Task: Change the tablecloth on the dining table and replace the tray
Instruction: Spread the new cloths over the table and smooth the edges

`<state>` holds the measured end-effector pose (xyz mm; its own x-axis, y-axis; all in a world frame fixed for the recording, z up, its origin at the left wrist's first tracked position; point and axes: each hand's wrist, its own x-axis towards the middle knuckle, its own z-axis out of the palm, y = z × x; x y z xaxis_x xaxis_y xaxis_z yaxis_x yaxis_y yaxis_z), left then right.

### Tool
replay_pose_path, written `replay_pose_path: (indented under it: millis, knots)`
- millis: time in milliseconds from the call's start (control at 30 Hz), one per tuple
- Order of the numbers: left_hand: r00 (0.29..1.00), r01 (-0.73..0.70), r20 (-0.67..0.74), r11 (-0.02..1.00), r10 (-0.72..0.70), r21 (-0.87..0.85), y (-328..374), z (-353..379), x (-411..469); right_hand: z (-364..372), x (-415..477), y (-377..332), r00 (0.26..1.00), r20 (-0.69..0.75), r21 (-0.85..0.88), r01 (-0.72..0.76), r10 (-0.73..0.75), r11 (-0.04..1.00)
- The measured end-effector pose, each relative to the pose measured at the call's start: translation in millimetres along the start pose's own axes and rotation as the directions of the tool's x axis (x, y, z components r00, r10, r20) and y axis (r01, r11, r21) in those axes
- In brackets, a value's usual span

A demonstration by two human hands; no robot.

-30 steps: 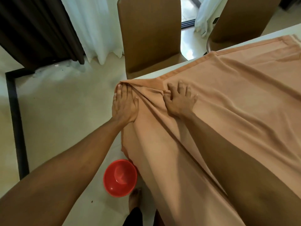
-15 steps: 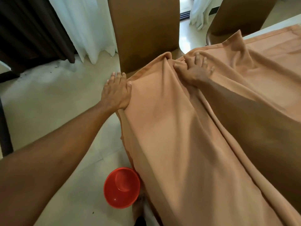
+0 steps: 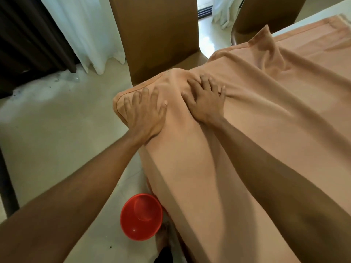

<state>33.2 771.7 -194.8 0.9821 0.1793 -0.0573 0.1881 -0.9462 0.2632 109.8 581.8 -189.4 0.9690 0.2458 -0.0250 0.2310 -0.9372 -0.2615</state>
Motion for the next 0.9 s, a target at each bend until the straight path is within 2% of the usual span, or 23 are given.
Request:
replay_pose_path:
  millis: [67,300,433,500,567,600,667,767,833,900]
  knots:
    - [1.000,0.024,-0.013,0.999,-0.024,0.031,-1,-4,12,-1,14,1,0.999,0.003,-0.003,-0.034,0.034,0.999]
    - [0.999,-0.040,-0.001,0.999,0.040,0.022,-9,-8,35,-2,51,-9,0.992,0.001,-0.017,-0.127,0.127,0.992]
    - [0.998,-0.052,0.021,0.997,0.053,-0.061,-18,-13,57,-8,67,-12,0.986,0.099,0.003,-0.136,0.135,0.991]
    - [0.998,-0.050,0.032,0.997,0.052,-0.066,-23,-15,64,-20,67,-10,0.988,0.127,0.218,-0.113,0.087,0.969]
    - [0.998,-0.057,0.016,0.997,0.057,-0.043,-22,-13,63,-38,44,-1,0.996,0.054,0.503,-0.085,0.067,0.860]
    - [0.998,-0.059,-0.017,0.998,0.059,-0.016,-20,-13,62,-45,24,6,0.998,-0.002,0.565,-0.055,0.068,0.823]
    - [0.992,-0.070,-0.107,0.997,0.074,0.040,-17,-17,57,-56,-27,25,0.993,-0.107,0.520,0.014,0.048,0.854]
    - [0.964,-0.186,-0.182,0.981,0.193,0.057,5,-20,30,-61,-113,79,0.971,-0.230,0.262,0.007,0.056,0.965]
    - [0.957,-0.260,-0.129,0.966,0.259,0.008,34,-14,-2,-65,-168,121,0.961,-0.228,0.114,-0.134,0.157,0.984]
    - [0.945,-0.319,-0.082,0.947,0.317,-0.018,70,-3,-39,-72,-212,161,0.938,-0.198,0.016,-0.287,0.284,0.958]
